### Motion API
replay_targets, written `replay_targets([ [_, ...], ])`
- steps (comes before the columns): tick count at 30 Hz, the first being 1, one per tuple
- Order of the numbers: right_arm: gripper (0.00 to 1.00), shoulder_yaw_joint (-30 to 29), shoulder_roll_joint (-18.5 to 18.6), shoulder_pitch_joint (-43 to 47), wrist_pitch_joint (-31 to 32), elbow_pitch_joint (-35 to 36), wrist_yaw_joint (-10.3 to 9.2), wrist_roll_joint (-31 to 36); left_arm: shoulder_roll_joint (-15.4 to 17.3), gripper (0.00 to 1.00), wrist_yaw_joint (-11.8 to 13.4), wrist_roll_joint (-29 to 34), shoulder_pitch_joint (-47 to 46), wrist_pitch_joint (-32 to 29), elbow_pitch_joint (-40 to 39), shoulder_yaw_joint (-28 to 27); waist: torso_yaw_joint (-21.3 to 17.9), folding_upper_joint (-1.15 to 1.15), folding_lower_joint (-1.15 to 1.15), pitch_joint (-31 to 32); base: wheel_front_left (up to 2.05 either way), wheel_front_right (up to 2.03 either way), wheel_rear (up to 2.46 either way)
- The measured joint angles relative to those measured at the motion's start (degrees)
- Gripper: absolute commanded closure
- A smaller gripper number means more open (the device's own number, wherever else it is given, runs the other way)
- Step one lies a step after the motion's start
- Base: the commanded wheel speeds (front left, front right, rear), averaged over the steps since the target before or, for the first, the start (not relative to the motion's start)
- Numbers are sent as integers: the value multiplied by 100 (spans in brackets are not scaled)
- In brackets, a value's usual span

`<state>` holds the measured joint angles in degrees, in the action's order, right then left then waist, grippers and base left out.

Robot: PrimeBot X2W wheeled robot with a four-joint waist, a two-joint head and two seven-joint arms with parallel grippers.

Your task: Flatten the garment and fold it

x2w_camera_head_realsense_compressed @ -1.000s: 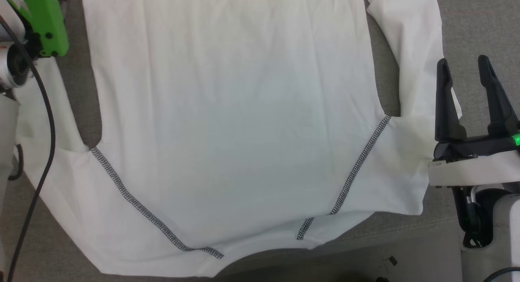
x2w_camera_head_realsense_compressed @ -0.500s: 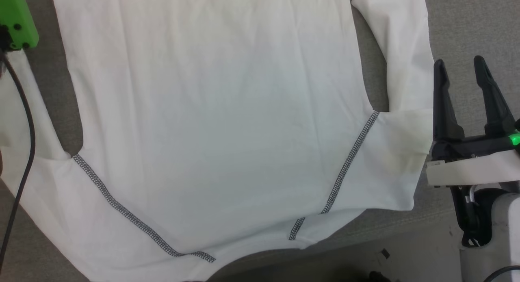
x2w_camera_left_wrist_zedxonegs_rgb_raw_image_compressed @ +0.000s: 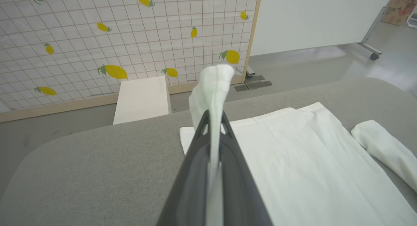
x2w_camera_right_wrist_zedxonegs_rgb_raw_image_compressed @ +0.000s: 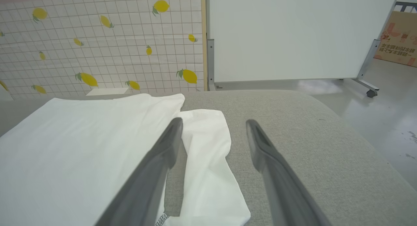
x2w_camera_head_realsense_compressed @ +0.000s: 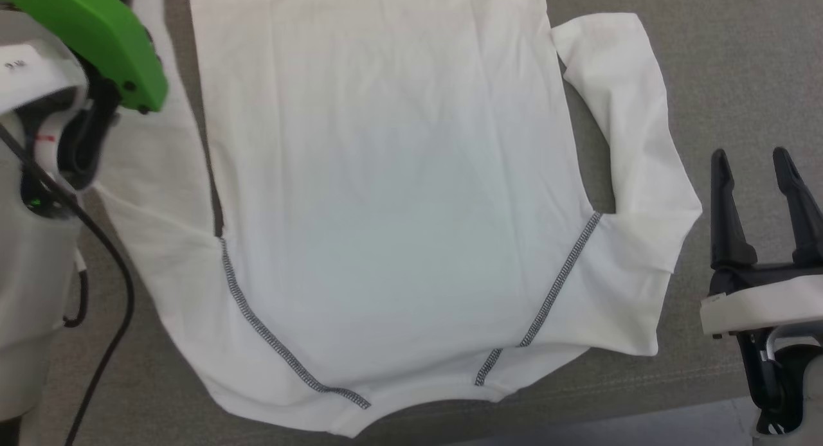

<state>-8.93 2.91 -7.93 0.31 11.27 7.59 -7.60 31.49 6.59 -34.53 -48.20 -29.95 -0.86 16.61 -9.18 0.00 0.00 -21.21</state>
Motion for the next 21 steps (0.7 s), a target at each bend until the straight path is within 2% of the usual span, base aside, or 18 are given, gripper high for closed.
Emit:
replay_targets([
  [3, 0, -63, 0, 180, 133, 105, 0, 2, -180, 100, -16, -26, 88, 13, -476, 182, 116, 0, 0, 303, 0, 0, 0],
  [6, 0, -101, 0, 318, 233, 189, 0, 2, -501, 100, -63, -42, 222, 37, -777, 495, 225, 0, 0, 580, 0, 0, 0],
  [10, 0, -108, -1, 419, 330, 286, -1, -1, -1136, 100, -81, -119, 531, 268, -853, 988, 351, 0, 0, 892, 0, 0, 0],
  [13, 0, -76, 0, 446, 376, 349, -1, -9, -1624, 100, -108, -233, 743, 465, -620, 1369, 409, 0, 0, 1048, 0, 0, 0],
  [18, 0, -37, -1, 445, 399, 416, 0, -48, -2410, 100, -227, -279, 1021, 703, 257, 2089, 365, 0, 0, 1071, 0, 0, 0],
  [21, 0, -5, -1, 441, 404, 422, 0, -69, -2687, 100, -287, -269, 1035, 848, 882, 2412, 284, 0, 0, 996, 0, 0, 0],
])
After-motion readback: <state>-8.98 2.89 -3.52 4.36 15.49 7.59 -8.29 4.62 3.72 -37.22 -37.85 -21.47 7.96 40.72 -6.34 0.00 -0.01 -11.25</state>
